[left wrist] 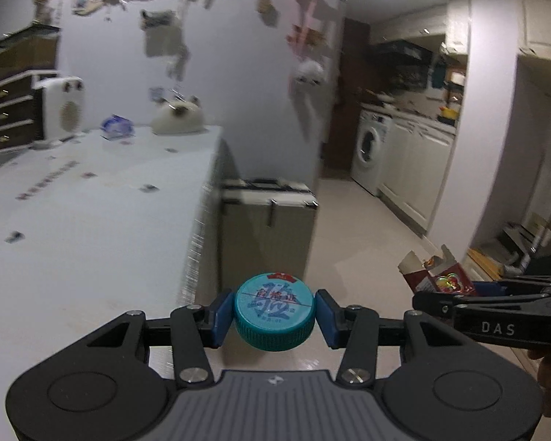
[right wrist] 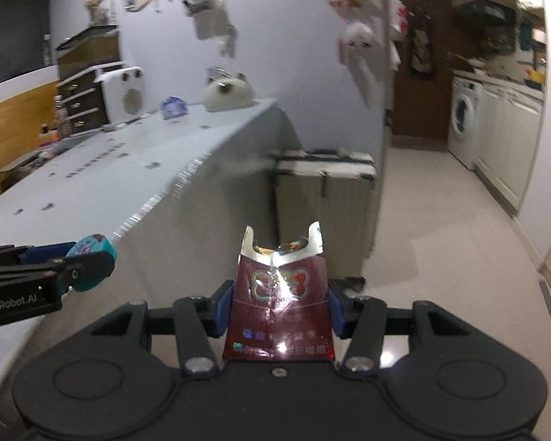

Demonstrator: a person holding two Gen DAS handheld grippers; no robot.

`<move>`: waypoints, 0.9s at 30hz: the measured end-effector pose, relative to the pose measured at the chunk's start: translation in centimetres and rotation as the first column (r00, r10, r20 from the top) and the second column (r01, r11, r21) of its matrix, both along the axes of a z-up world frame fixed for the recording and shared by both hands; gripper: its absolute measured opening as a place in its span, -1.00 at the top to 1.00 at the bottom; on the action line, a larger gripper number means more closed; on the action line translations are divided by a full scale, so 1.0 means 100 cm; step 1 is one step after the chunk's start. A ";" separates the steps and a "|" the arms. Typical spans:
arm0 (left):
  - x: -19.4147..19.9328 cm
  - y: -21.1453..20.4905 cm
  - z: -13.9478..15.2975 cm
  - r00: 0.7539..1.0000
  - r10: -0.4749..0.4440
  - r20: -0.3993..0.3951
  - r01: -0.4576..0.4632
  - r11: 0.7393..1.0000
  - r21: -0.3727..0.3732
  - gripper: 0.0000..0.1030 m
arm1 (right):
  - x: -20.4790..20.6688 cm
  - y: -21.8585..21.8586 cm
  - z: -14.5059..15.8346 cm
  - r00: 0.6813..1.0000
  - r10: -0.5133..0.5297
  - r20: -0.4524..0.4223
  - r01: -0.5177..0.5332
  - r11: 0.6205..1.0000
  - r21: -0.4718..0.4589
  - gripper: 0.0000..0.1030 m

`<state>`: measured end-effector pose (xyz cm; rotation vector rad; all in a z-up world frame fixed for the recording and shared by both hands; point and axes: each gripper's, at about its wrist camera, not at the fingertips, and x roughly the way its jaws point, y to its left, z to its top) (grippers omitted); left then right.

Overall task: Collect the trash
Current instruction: 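Carry the teal cap and red box over the wastebasket with both grippers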

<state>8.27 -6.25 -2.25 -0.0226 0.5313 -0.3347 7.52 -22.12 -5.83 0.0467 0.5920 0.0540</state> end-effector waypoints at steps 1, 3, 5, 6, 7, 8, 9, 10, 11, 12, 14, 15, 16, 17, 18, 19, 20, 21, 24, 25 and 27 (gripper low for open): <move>0.001 -0.009 -0.006 1.000 -0.012 -0.015 0.012 1.000 0.006 0.05 | -0.002 -0.009 -0.006 1.000 -0.015 -0.010 0.015 1.000 0.003 -0.01; 0.004 -0.025 -0.018 0.999 -0.033 -0.042 0.034 0.999 0.013 0.05 | -0.005 -0.024 -0.018 0.999 -0.040 -0.030 0.040 0.999 0.009 -0.01; 0.008 -0.040 -0.032 0.995 -0.059 -0.080 0.060 0.998 0.016 0.05 | -0.009 -0.039 -0.031 0.997 -0.063 -0.053 0.064 0.998 0.018 -0.01; 0.009 -0.046 -0.039 0.993 -0.067 -0.094 0.069 0.997 0.019 0.05 | -0.010 -0.046 -0.039 0.995 -0.075 -0.067 0.077 0.997 0.022 -0.01; 0.011 -0.052 -0.046 0.991 -0.075 -0.110 0.078 0.997 0.023 0.05 | -0.010 -0.051 -0.046 0.993 -0.084 -0.079 0.086 0.996 0.025 -0.01; 0.014 -0.059 -0.054 0.988 -0.084 -0.129 0.088 0.996 0.028 0.05 | -0.012 -0.057 -0.053 0.992 -0.092 -0.091 0.095 0.995 0.028 -0.01; 0.017 -0.065 -0.062 0.985 -0.092 -0.147 0.098 0.995 0.030 0.05 | -0.012 -0.062 -0.061 0.989 -0.100 -0.105 0.104 0.994 0.031 -0.01; 0.019 -0.070 -0.071 0.980 -0.101 -0.169 0.108 0.994 0.031 0.05 | -0.012 -0.066 -0.068 0.987 -0.108 -0.120 0.113 0.993 0.035 -0.01; 0.023 -0.074 -0.079 0.976 -0.107 -0.187 0.115 0.993 0.031 0.05 | -0.012 -0.070 -0.075 0.985 -0.114 -0.133 0.120 0.992 0.040 -0.01; 0.026 -0.079 -0.087 0.972 -0.112 -0.207 0.121 0.992 0.031 0.05 | -0.011 -0.073 -0.083 0.982 -0.117 -0.148 0.125 0.991 0.045 -0.01; 0.034 -0.087 -0.106 0.961 -0.123 -0.249 0.136 0.990 0.036 0.05 | -0.009 -0.080 -0.099 0.977 -0.123 -0.176 0.134 0.990 0.051 -0.01; 0.039 -0.090 -0.114 0.956 -0.125 -0.266 0.140 0.989 0.038 0.05 | -0.008 -0.083 -0.106 0.974 -0.125 -0.188 0.137 0.989 0.053 -0.01; 0.044 -0.094 -0.124 0.950 -0.125 -0.286 0.143 0.989 0.044 0.05 | -0.005 -0.085 -0.113 0.971 -0.128 -0.203 0.142 0.988 0.056 -0.01; 0.048 -0.097 -0.131 0.946 -0.124 -0.300 0.145 0.988 0.048 0.05 | -0.003 -0.086 -0.120 0.968 -0.130 -0.216 0.145 0.988 0.059 -0.01; 0.053 -0.099 -0.139 0.941 -0.123 -0.314 0.146 0.988 0.051 0.05 | -0.001 -0.089 -0.128 0.964 -0.131 -0.231 0.149 0.987 0.061 -0.01; 0.058 -0.100 -0.147 0.936 -0.122 -0.330 0.147 0.988 0.053 0.05 | 0.002 -0.091 -0.135 0.960 -0.132 -0.245 0.152 0.986 0.065 -0.01; 0.063 -0.102 -0.156 0.931 -0.121 -0.345 0.148 0.988 0.053 0.05 | 0.005 -0.094 -0.143 0.957 -0.132 -0.259 0.155 0.986 0.069 -0.01; 0.068 -0.103 -0.163 0.926 -0.120 -0.359 0.149 0.988 0.052 0.05 | 0.007 -0.096 -0.151 0.953 -0.132 -0.273 0.158 0.985 0.074 -0.01; 0.087 -0.108 -0.187 0.905 -0.123 -0.408 0.155 0.987 0.045 0.05 | 0.019 -0.101 -0.174 0.939 -0.133 -0.316 0.169 0.982 0.089 -0.01; 0.094 -0.110 -0.197 0.894 -0.129 -0.429 0.161 0.986 0.038 0.05 | 0.022 -0.103 -0.183 0.933 -0.133 -0.334 0.175 0.979 0.100 -0.01; 0.108 -0.115 -0.214 0.874 -0.138 -0.467 0.169 0.985 0.026 0.05 | 0.028 -0.107 -0.199 0.922 -0.132 -0.365 0.184 0.976 0.112 -0.01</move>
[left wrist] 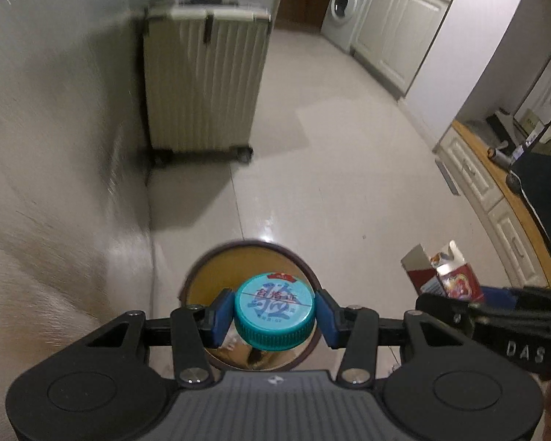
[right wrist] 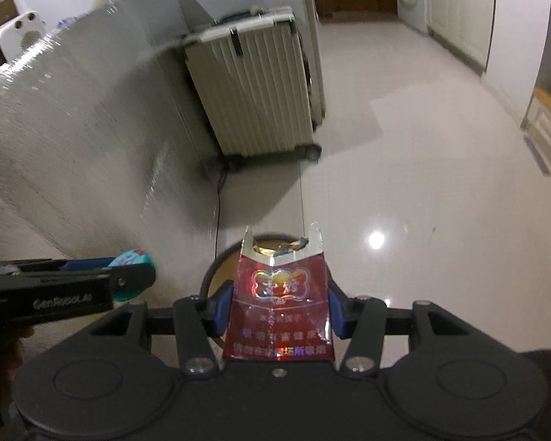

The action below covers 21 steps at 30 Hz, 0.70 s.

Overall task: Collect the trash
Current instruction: 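Carry the teal cap and red box over the wastebasket with both grippers, then open both grippers to drop the cap and box into the wastebasket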

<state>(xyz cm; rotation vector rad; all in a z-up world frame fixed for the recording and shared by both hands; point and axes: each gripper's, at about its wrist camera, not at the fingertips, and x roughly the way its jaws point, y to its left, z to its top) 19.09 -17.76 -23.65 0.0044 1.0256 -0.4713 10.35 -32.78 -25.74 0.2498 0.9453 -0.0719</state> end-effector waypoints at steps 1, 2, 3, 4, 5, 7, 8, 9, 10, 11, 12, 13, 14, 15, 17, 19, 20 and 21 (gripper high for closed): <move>0.008 -0.003 -0.011 1.000 -0.006 -0.023 0.006 1.000 0.003 0.05 | 0.004 -0.001 -0.007 1.000 -0.003 -0.014 0.003 1.000 0.004 -0.01; 0.014 -0.006 -0.021 0.999 -0.015 -0.041 0.015 1.000 0.010 0.05 | 0.007 -0.002 -0.014 1.000 -0.006 -0.027 0.006 1.000 0.007 -0.01; 0.018 -0.009 -0.030 0.998 -0.022 -0.057 0.023 1.000 0.018 0.05 | 0.011 -0.004 -0.024 0.999 -0.011 -0.042 0.011 1.000 0.013 -0.01; 0.024 -0.012 -0.040 0.997 -0.027 -0.076 0.029 0.999 0.026 0.05 | 0.015 -0.006 -0.031 0.998 -0.015 -0.054 0.016 1.000 0.019 -0.01; 0.030 -0.014 -0.051 0.995 -0.031 -0.096 0.034 0.999 0.033 0.05 | 0.020 -0.007 -0.038 0.998 -0.020 -0.067 0.021 0.999 0.025 -0.01; 0.040 -0.015 -0.073 0.990 -0.033 -0.137 0.040 0.998 0.047 0.05 | 0.030 -0.010 -0.055 0.995 -0.028 -0.095 0.032 0.999 0.039 -0.01; 0.046 -0.015 -0.086 0.986 -0.034 -0.161 0.044 0.997 0.056 0.05 | 0.034 -0.011 -0.062 0.994 -0.031 -0.109 0.036 0.998 0.046 -0.01; 0.050 -0.014 -0.098 0.982 -0.035 -0.188 0.048 0.997 0.062 0.05 | 0.039 -0.012 -0.070 0.992 -0.032 -0.123 0.039 0.998 0.054 -0.01; 0.055 -0.013 -0.110 0.976 -0.035 -0.216 0.051 0.997 0.065 0.05 | 0.043 -0.012 -0.079 0.990 -0.031 -0.140 0.040 0.997 0.061 -0.01; 0.059 -0.011 -0.122 0.968 -0.033 -0.247 0.051 0.997 0.065 0.05 | 0.047 -0.012 -0.087 0.987 -0.028 -0.157 0.038 0.997 0.067 -0.01; 0.062 -0.010 -0.133 0.961 -0.029 -0.275 0.048 0.997 0.063 0.05 | 0.050 -0.011 -0.094 0.985 -0.023 -0.169 0.035 0.997 0.069 -0.01; 0.064 -0.009 -0.142 0.955 -0.026 -0.297 0.046 0.997 0.060 0.05 | 0.053 -0.009 -0.102 0.983 -0.017 -0.184 0.031 0.997 0.069 -0.01; 0.068 -0.009 -0.151 0.948 -0.022 -0.318 0.044 0.997 0.060 0.05 | 0.056 -0.008 -0.109 0.980 -0.015 -0.197 0.029 0.997 0.069 -0.01; 0.070 -0.009 -0.157 0.943 -0.022 -0.331 0.044 0.997 0.060 0.05 | 0.058 -0.007 -0.115 0.978 -0.013 -0.208 0.028 0.997 0.071 -0.01; 0.076 -0.011 -0.166 0.938 -0.032 -0.346 0.055 0.997 0.058 0.05 | 0.063 -0.006 -0.125 0.975 -0.013 -0.223 0.031 0.996 0.080 -0.01; 0.083 -0.015 -0.173 0.936 -0.041 -0.350 0.062 0.997 0.048 0.05 | 0.069 -0.005 -0.133 0.972 -0.016 -0.232 0.037 0.996 0.086 -0.01; 0.086 -0.017 -0.176 0.935 -0.045 -0.352 0.064 0.997 0.043 0.05 | 0.072 -0.006 -0.136 0.972 -0.020 -0.236 0.042 0.995 0.086 -0.01; 0.090 -0.019 -0.181 0.934 -0.044 -0.353 0.062 0.997 0.040 0.04 | 0.075 -0.006 -0.139 0.971 -0.025 -0.239 0.047 0.995 0.088 -0.01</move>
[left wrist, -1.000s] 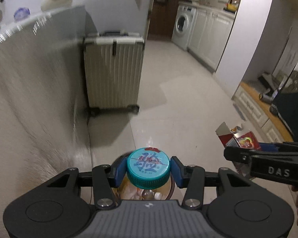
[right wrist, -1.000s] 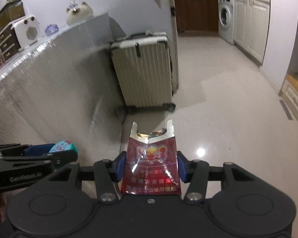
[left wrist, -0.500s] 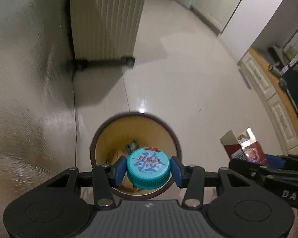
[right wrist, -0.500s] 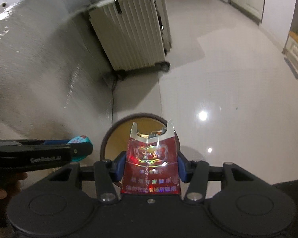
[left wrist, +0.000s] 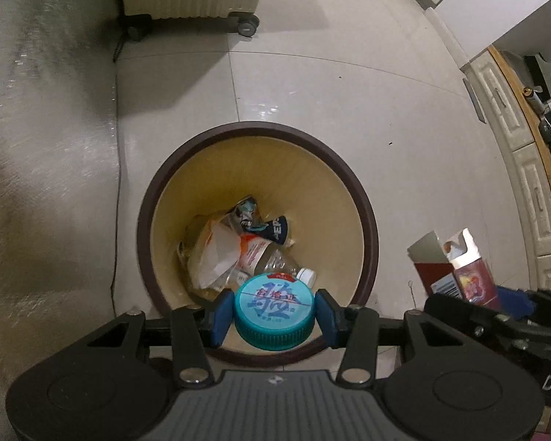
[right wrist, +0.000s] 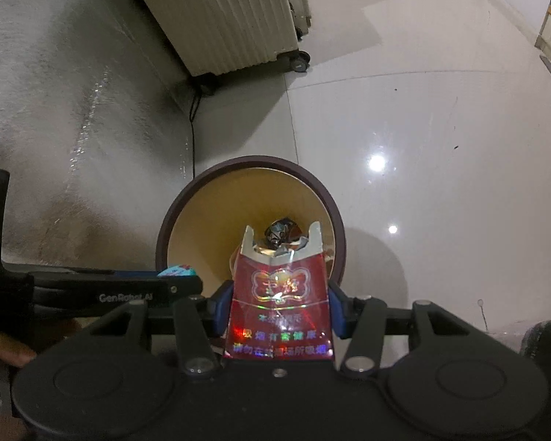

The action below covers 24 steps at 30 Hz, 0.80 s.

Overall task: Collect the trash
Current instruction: 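Open both grippers to drop the cap and box into the wastebasket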

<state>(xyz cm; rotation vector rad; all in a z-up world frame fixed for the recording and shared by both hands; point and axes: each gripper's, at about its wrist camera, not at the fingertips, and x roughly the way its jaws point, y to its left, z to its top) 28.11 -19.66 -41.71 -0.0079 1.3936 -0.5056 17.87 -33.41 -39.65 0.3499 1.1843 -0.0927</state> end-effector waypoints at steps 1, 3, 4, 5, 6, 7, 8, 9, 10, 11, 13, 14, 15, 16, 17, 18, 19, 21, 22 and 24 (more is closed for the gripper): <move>0.002 -0.001 -0.005 1.000 0.005 -0.003 -0.005 1.000 -0.004 -0.04 | 0.004 -0.001 -0.003 1.000 -0.008 -0.002 0.008 1.000 0.002 -0.01; 0.006 -0.002 -0.017 0.999 0.012 -0.034 -0.012 1.000 0.003 -0.42 | 0.007 -0.004 -0.007 1.000 -0.023 -0.005 0.023 1.000 0.008 -0.01; 0.006 -0.001 -0.022 0.999 0.012 -0.047 -0.011 1.000 0.019 -0.52 | 0.010 -0.005 -0.010 1.000 -0.030 -0.008 0.030 1.000 0.009 -0.01; 0.006 -0.001 -0.025 0.998 0.011 -0.054 -0.009 0.999 0.044 -0.52 | 0.013 -0.006 -0.012 0.999 -0.036 -0.011 0.036 0.999 0.011 -0.01; 0.007 0.000 -0.025 0.998 0.013 -0.056 -0.009 0.998 0.068 -0.52 | 0.015 -0.007 -0.015 0.999 -0.040 -0.015 0.041 0.999 0.016 -0.01; 0.007 0.000 -0.027 0.999 0.017 -0.052 -0.012 0.995 0.094 -0.52 | 0.018 -0.008 -0.017 0.999 -0.046 -0.019 0.047 0.999 0.022 -0.01; 0.009 0.003 -0.028 0.999 0.024 -0.042 -0.018 0.993 0.118 -0.53 | 0.020 -0.008 -0.020 0.998 -0.052 -0.026 0.053 0.998 0.028 -0.01; 0.009 0.005 -0.027 0.999 0.029 -0.032 -0.024 0.990 0.138 -0.54 | 0.023 -0.008 -0.023 0.998 -0.055 -0.032 0.056 0.998 0.035 -0.02; 0.010 0.008 -0.025 0.999 0.034 -0.019 -0.030 0.987 0.157 -0.59 | 0.025 -0.008 -0.026 0.998 -0.057 -0.038 0.058 0.997 0.042 -0.02; 0.011 0.010 -0.024 0.999 0.039 -0.007 -0.038 0.984 0.173 -0.64 | 0.027 -0.007 -0.030 0.997 -0.057 -0.042 0.059 0.997 0.050 -0.02; 0.012 0.014 -0.023 0.999 0.047 0.009 -0.048 0.979 0.197 -0.71 | 0.035 -0.005 -0.035 0.997 -0.055 -0.049 0.058 0.996 0.063 -0.02; 0.012 0.015 -0.022 0.999 0.049 0.012 -0.050 0.977 0.207 -0.75 | 0.039 -0.003 -0.038 0.997 -0.051 -0.049 0.054 0.996 0.069 -0.02; 0.012 0.017 -0.023 0.999 0.049 0.012 -0.051 0.976 0.214 -0.77 | 0.043 -0.001 -0.040 0.998 -0.047 -0.047 0.050 0.996 0.077 -0.03; 0.012 0.018 -0.024 0.999 0.049 0.008 -0.049 0.975 0.217 -0.82 | 0.048 0.000 -0.043 0.998 -0.049 -0.039 0.052 0.995 0.089 -0.04; 0.012 0.019 -0.025 0.999 0.050 0.003 -0.049 0.975 0.218 -0.86 | 0.052 0.001 -0.046 0.998 -0.059 -0.027 0.061 0.993 0.105 -0.05; 0.013 0.020 -0.025 0.999 0.052 -0.003 -0.050 0.975 0.217 -0.88 | 0.058 0.000 -0.050 0.997 -0.077 -0.011 0.078 0.990 0.121 -0.18; 0.013 0.020 -0.026 0.998 0.055 -0.007 -0.052 0.975 0.218 -0.93 | 0.061 -0.001 -0.054 0.995 -0.097 0.000 0.096 0.986 0.135 -0.36; 0.015 0.022 -0.029 0.998 0.064 -0.008 -0.060 0.973 0.222 -0.98 | 0.063 -0.002 -0.059 0.991 -0.132 -0.002 0.131 0.981 0.143 -0.92; 0.015 0.023 -0.029 0.998 0.069 -0.009 -0.066 0.972 0.225 -1.00 | 0.063 -0.002 -0.061 0.991 -0.130 -0.003 0.129 0.981 0.141 -0.91; 0.016 0.025 -0.030 0.996 0.086 -0.014 -0.081 0.971 0.226 -1.00 | 0.061 0.001 -0.063 0.994 -0.107 -0.007 0.107 0.986 0.124 -0.91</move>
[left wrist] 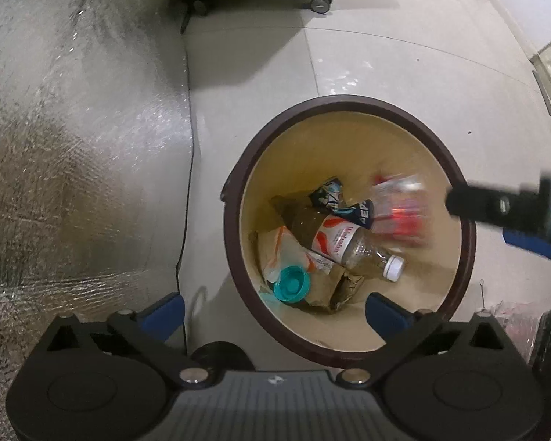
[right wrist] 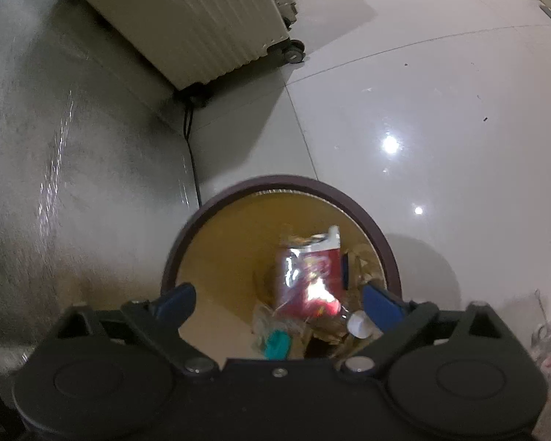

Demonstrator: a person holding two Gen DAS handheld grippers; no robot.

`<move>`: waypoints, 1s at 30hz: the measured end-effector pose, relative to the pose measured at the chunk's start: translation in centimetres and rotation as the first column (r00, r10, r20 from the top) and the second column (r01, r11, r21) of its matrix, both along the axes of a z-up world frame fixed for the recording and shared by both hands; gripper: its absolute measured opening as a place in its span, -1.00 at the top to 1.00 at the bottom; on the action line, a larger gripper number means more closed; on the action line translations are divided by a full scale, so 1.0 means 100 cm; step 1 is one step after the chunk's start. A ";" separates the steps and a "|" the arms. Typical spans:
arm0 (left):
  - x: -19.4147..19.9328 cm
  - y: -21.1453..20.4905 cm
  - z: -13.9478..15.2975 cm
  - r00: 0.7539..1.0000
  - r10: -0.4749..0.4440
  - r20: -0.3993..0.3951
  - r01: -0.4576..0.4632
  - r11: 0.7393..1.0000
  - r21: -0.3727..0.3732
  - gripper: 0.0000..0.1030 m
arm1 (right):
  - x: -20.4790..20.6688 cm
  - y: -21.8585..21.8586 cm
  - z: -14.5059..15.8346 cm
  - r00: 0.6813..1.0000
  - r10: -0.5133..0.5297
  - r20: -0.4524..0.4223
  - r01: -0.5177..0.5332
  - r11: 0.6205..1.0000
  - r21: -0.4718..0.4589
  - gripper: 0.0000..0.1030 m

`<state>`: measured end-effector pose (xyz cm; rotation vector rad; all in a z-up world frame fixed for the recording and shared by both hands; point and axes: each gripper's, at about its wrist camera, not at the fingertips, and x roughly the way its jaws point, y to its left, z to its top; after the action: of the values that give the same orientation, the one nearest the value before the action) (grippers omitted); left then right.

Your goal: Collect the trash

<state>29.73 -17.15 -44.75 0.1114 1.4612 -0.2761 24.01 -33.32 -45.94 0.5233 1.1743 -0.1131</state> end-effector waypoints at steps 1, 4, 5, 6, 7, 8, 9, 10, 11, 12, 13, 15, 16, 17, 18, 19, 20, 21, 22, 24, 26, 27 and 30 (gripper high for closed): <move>0.001 0.001 0.000 1.000 0.007 -0.004 -0.007 1.000 -0.001 -1.00 | -0.002 0.001 -0.001 1.000 0.012 -0.009 -0.012 1.000 -0.020 -0.91; 0.001 0.002 -0.002 1.000 0.014 -0.013 -0.014 1.000 0.000 -1.00 | -0.007 0.001 -0.005 0.999 0.032 -0.036 -0.034 0.998 -0.050 -0.91; -0.001 0.003 -0.001 1.000 0.013 -0.013 -0.013 1.000 0.002 -1.00 | -0.010 0.000 -0.005 0.998 0.036 -0.043 -0.038 0.998 -0.049 -0.91; -0.002 0.004 -0.001 1.000 0.012 -0.014 -0.012 1.000 0.003 -1.00 | -0.012 -0.001 -0.006 0.998 0.038 -0.047 -0.040 0.998 -0.048 -0.91; -0.002 0.004 0.000 1.000 0.012 -0.014 -0.012 1.000 0.003 -1.00 | -0.015 -0.001 -0.006 0.998 0.042 -0.052 -0.044 0.998 -0.049 -0.91; -0.003 0.004 0.000 1.000 0.013 -0.015 -0.013 1.000 0.001 -1.00 | -0.017 -0.001 -0.006 0.997 0.044 -0.056 -0.047 0.998 -0.053 -0.92; -0.004 0.004 0.001 1.000 0.015 -0.015 -0.015 1.000 -0.002 -1.00 | -0.020 -0.001 -0.005 0.997 0.048 -0.059 -0.051 0.997 -0.059 -0.92; -0.005 0.006 0.003 1.000 0.015 -0.015 -0.016 1.000 -0.005 -1.00 | -0.022 0.000 -0.004 0.997 0.052 -0.061 -0.056 0.996 -0.063 -0.92; -0.005 0.007 0.004 1.000 0.017 -0.013 -0.018 1.000 -0.008 -1.00 | -0.023 -0.001 -0.004 0.997 0.055 -0.061 -0.059 0.996 -0.067 -0.92; -0.006 0.008 0.007 1.000 0.020 -0.011 -0.020 1.000 -0.010 -1.00 | -0.025 -0.001 -0.002 0.997 0.058 -0.059 -0.062 0.996 -0.070 -0.93; -0.006 0.009 0.010 1.000 0.022 -0.007 -0.022 1.000 -0.014 -1.00 | -0.027 -0.001 0.000 0.997 0.060 -0.057 -0.064 0.995 -0.072 -0.93; -0.008 0.013 0.016 0.999 0.032 0.000 -0.032 0.999 -0.025 -1.00 | -0.030 -0.001 0.005 0.997 0.062 -0.051 -0.066 0.995 -0.076 -0.93; -0.009 0.014 0.020 0.999 0.037 0.003 -0.037 0.999 -0.028 -1.00 | -0.031 -0.002 0.008 0.997 0.063 -0.047 -0.067 0.995 -0.080 -0.93; -0.010 0.016 0.023 0.999 0.042 0.007 -0.042 0.999 -0.031 -1.00 | -0.033 -0.002 0.010 0.997 0.066 -0.044 -0.069 0.994 -0.084 -0.93; -0.011 0.017 0.026 0.999 0.046 0.013 -0.045 0.998 -0.032 -1.00 | -0.034 -0.002 0.013 0.997 0.068 -0.040 -0.072 0.993 -0.089 -0.93; -0.012 0.018 0.030 0.999 0.047 0.020 -0.046 0.998 -0.034 -1.00 | -0.036 -0.001 0.017 0.997 0.072 -0.038 -0.075 0.993 -0.095 -0.93; -0.013 0.019 0.034 0.999 0.047 0.026 -0.046 0.998 -0.038 -1.00 | -0.036 -0.001 0.020 0.997 0.075 -0.036 -0.079 0.992 -0.101 -0.93; -0.015 0.019 0.040 0.998 0.046 0.035 -0.044 0.998 -0.043 -1.00 | -0.037 -0.001 0.024 0.996 0.080 -0.032 -0.083 0.991 -0.105 -0.93; -0.015 0.018 0.043 0.998 0.045 0.042 -0.043 0.998 -0.048 -1.00 | -0.038 -0.001 0.029 0.996 0.085 -0.024 -0.087 0.990 -0.109 -0.93; -0.019 0.019 0.053 0.997 0.043 0.059 -0.040 0.997 -0.059 -1.00 | -0.040 -0.001 0.037 0.996 0.091 -0.008 -0.092 0.989 -0.116 -0.93; -0.022 0.019 0.063 0.996 0.036 0.079 -0.031 0.998 -0.061 -1.00 | -0.044 -0.001 0.047 0.995 0.095 0.007 -0.094 0.987 -0.128 -0.93; -0.024 0.020 0.068 0.995 0.032 0.091 -0.027 0.998 -0.060 -1.00 | -0.046 -0.001 0.054 0.995 0.097 0.011 -0.095 0.985 -0.143 -0.93; -0.031 0.021 0.086 0.992 0.025 0.125 -0.018 0.998 -0.060 -1.00 | -0.052 -0.001 0.071 0.994 0.102 0.030 -0.096 0.980 -0.173 -0.93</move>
<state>26.61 -15.01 -36.13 0.0645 1.3273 -0.2890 18.81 -33.38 -38.85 0.3140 1.1384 -0.1165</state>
